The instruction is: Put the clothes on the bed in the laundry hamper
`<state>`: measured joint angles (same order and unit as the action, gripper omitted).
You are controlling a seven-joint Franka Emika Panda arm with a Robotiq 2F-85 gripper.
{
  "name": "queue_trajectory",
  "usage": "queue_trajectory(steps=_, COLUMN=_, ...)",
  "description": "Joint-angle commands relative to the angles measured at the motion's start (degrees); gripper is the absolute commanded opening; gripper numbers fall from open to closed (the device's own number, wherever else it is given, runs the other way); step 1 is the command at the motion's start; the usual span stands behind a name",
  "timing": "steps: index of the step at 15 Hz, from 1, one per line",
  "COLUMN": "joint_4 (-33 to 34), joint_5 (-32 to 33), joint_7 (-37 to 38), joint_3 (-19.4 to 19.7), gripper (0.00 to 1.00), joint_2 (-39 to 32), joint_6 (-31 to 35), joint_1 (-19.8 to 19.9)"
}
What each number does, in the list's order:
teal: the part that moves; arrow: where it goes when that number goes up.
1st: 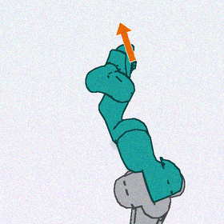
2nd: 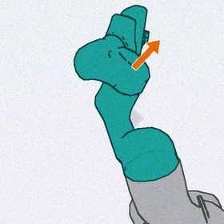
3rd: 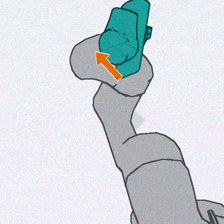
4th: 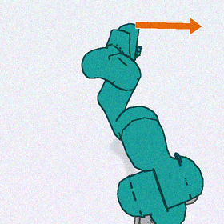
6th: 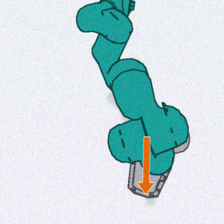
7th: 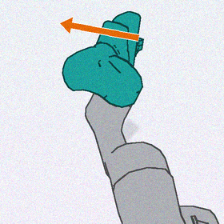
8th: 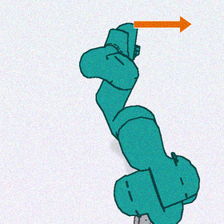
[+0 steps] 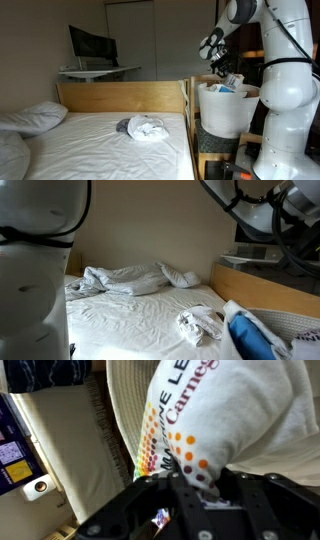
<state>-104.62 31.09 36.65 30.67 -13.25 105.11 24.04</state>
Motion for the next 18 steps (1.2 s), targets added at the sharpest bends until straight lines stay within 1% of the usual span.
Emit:
queue_trajectory(steps=1, joint_4=-2.11, joint_5=4.57, joint_7=-0.66, joint_3=0.26, gripper=0.10, joint_2=-0.46, joint_6=-0.95, joint_1=0.26)
queue_trajectory(steps=3, joint_4=-3.94, joint_5=6.24, joint_7=-0.43, joint_3=0.19, gripper=0.10, joint_2=-0.50, joint_6=-0.62, joint_1=0.10)
queue_trajectory(steps=5, joint_4=-5.46, joint_5=6.60, joint_7=-0.11, joint_3=-0.15, gripper=0.10, joint_2=-0.22, joint_6=-0.20, joint_1=0.04)
queue_trajectory(steps=6, joint_4=-5.97, joint_5=6.55, joint_7=-0.12, joint_3=-0.36, gripper=0.38, joint_2=-0.08, joint_6=-0.02, joint_1=-0.02)
queue_trajectory(steps=7, joint_4=-6.59, joint_5=6.21, joint_7=-0.05, joint_3=-0.61, gripper=0.55, joint_2=0.27, joint_6=0.43, joint_1=-0.02)
queue_trajectory(steps=11, joint_4=-6.45, joint_5=2.46, joint_7=0.05, joint_3=-1.83, gripper=0.79, joint_2=1.17, joint_6=1.29, joint_1=0.18)
queue_trajectory(steps=12, joint_4=-6.42, joint_5=1.51, joint_7=-0.07, joint_3=-2.09, gripper=0.87, joint_2=1.51, joint_6=1.43, joint_1=0.14)
queue_trajectory(steps=14, joint_4=-6.85, joint_5=-1.03, joint_7=-0.21, joint_3=-2.79, gripper=0.98, joint_2=2.82, joint_6=2.53, joint_1=-0.14)
queue_trajectory(steps=15, joint_4=-6.99, joint_5=-3.11, joint_7=-0.51, joint_3=-3.34, gripper=1.00, joint_2=3.83, joint_6=3.07, joint_1=-0.40)
queue_trajectory(steps=18, joint_4=-6.96, joint_5=-9.39, joint_7=1.25, joint_3=-4.68, gripper=1.00, joint_2=6.46, joint_6=5.47, joint_1=-1.05)
